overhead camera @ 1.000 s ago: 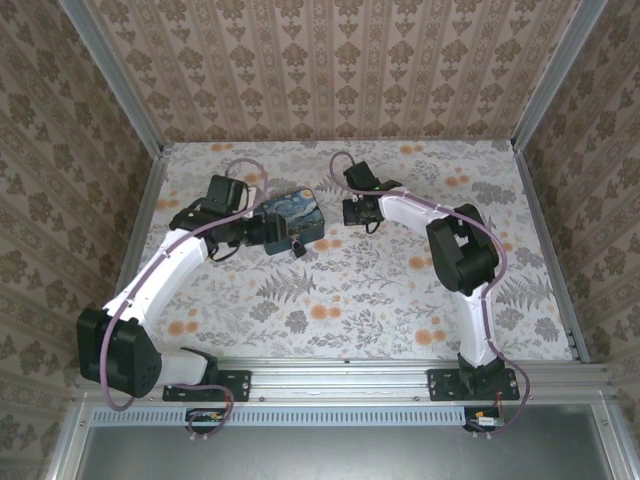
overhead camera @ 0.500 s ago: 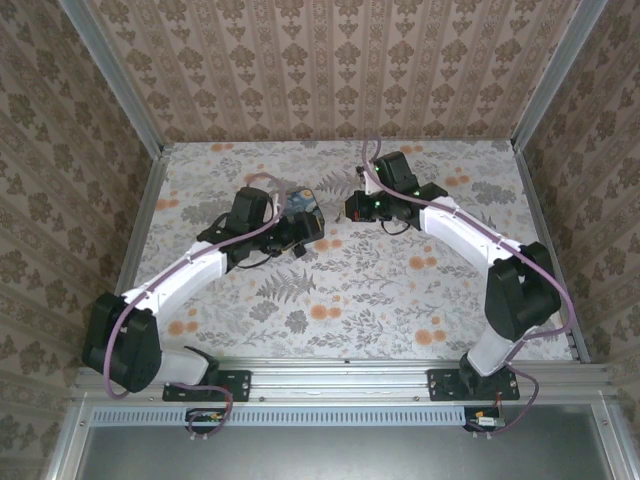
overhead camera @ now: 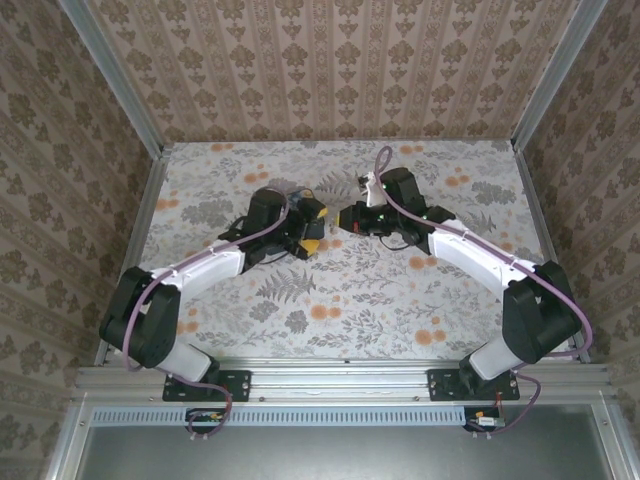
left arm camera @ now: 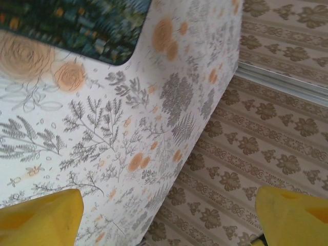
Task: Unlock a padlock with a key
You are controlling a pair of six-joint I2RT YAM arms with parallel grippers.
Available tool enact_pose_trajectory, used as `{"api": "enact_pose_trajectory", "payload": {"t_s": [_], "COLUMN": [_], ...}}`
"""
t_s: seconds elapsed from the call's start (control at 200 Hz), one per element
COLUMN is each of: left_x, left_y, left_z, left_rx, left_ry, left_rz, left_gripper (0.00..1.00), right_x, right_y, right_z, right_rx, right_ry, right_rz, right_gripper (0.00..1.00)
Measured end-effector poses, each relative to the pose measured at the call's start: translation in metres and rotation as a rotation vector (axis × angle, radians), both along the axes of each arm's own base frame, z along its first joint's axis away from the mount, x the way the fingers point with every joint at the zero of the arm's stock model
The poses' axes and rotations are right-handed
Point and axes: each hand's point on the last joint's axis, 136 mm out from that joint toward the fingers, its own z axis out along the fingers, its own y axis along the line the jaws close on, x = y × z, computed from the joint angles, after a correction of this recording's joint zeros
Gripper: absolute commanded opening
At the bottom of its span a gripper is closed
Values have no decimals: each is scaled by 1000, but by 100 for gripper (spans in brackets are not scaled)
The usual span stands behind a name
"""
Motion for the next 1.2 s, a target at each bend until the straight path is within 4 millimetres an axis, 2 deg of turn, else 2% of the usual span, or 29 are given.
{"api": "enact_pose_trajectory", "payload": {"t_s": [0.2,0.365,0.615,0.755,0.87,1.2], "left_x": [5,10,8,3,-1,-1], "left_y": [-9,-14,-10,-6,-1,4], "left_z": [3,14,13,8,5,17], "left_rx": [-73,-136,-137,-115,-101,-114], "left_ry": [51,54,57,49,44,-3], "left_rz": [44,69,83,72,71,71], "left_gripper": [85,80,68,54,48,25], "right_x": [-8,-11,-11,-10,-12,-15], "right_y": [24,35,36,34,33,30], "right_z": [13,-1,-5,-8,-12,-19], "right_rx": [49,37,40,42,37,33], "right_ry": [-45,-21,-26,-33,-28,-3], "right_rz": [50,75,77,71,67,58], "right_gripper": [2,2,2,2,2,3]}}
